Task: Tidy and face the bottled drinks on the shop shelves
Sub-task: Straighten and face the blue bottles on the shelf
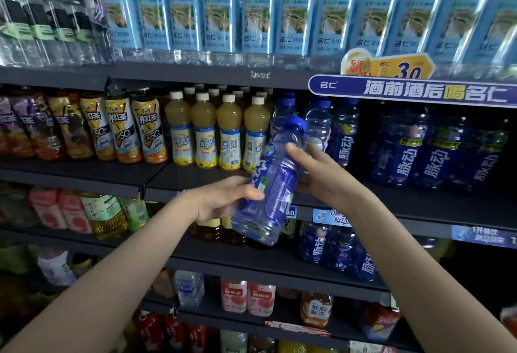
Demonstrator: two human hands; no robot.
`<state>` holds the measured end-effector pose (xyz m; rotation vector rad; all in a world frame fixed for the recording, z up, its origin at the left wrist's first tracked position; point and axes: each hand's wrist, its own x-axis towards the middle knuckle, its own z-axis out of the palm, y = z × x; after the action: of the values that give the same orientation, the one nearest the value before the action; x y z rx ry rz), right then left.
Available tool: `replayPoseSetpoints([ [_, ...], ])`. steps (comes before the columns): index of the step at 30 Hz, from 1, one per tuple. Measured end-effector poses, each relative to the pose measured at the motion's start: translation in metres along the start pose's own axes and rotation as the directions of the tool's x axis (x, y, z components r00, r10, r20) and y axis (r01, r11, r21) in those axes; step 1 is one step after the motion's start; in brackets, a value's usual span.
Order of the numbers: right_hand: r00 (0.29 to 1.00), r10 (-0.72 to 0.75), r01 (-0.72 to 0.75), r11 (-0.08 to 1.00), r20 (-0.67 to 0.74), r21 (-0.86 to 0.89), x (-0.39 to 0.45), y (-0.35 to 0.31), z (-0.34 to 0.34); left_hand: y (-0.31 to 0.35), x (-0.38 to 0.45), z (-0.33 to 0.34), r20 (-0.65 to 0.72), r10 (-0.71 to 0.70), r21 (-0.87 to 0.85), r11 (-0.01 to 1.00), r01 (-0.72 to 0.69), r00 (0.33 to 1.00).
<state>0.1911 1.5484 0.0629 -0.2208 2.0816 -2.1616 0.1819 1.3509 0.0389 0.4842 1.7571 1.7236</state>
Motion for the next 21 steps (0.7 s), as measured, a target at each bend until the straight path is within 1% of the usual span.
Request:
replayPoseSetpoints([
  [2, 0.996, -0.021, 0.02, 1.0, -0.081, -0.021, -0.001, -0.002, 0.004, 0.002, 0.001, 0.002, -0.001, -0.019, -0.002, 1.0, 0.019, 1.0],
  [4, 0.98, -0.094, 0.086, 0.995, -0.175, -0.051, 0.001, -0.003, 0.004, 0.005, 0.005, 0.006, -0.048, -0.003, 0.016, 1.0, 0.003, 0.999],
  [5, 0.965, -0.152, 0.136, 0.987, -0.214, -0.084, 0.004, -0.004, 0.003, 0.008, 0.007, 0.009, -0.087, 0.017, 0.065, 0.998, -0.011, 0.996],
  [7, 0.934, -0.267, 0.223, 0.955, -0.236, -0.195, 0.007, -0.007, 0.0, 0.013, 0.012, 0.014, -0.168, 0.097, 0.247, 0.968, -0.054, 0.981],
  [9, 0.916, -0.364, 0.306, 0.905, -0.168, -0.294, 0.007, -0.013, -0.004, 0.016, 0.02, 0.018, -0.238, 0.214, 0.403, 0.909, -0.105, 0.947],
  [11, 0.886, -0.462, 0.415, 0.831, -0.043, -0.37, 0.006, -0.016, -0.008, 0.017, 0.03, 0.019, -0.273, 0.342, 0.517, 0.84, -0.163, 0.899],
  [13, 0.854, -0.517, 0.491, 0.766, 0.057, -0.415, 0.005, -0.017, -0.011, 0.015, 0.045, 0.018, -0.291, 0.451, 0.617, 0.763, -0.195, 0.844],
  [14, 0.847, -0.526, 0.508, 0.75, 0.085, -0.424, 0.005, -0.016, -0.013, 0.014, 0.053, 0.018, -0.304, 0.487, 0.635, 0.745, -0.207, 0.819],
  [16, 0.859, -0.506, 0.483, 0.752, 0.078, -0.448, 0.009, -0.009, -0.021, 0.01, 0.066, 0.018, -0.365, 0.523, 0.634, 0.745, -0.205, 0.77],
  [17, 0.876, -0.481, 0.444, 0.767, 0.043, -0.464, 0.012, -0.005, -0.03, 0.009, 0.074, 0.018, -0.392, 0.53, 0.641, 0.744, -0.19, 0.752],
  [19, 0.911, -0.407, 0.324, 0.802, -0.061, -0.502, 0.018, 0.004, -0.05, 0.006, 0.088, 0.017, -0.419, 0.532, 0.681, 0.72, -0.133, 0.736],
  [21, 0.926, -0.319, 0.176, 0.837, -0.201, -0.518, 0.023, 0.014, -0.074, 0.003, 0.103, 0.016, -0.43, 0.515, 0.704, 0.705, -0.081, 0.741],
])
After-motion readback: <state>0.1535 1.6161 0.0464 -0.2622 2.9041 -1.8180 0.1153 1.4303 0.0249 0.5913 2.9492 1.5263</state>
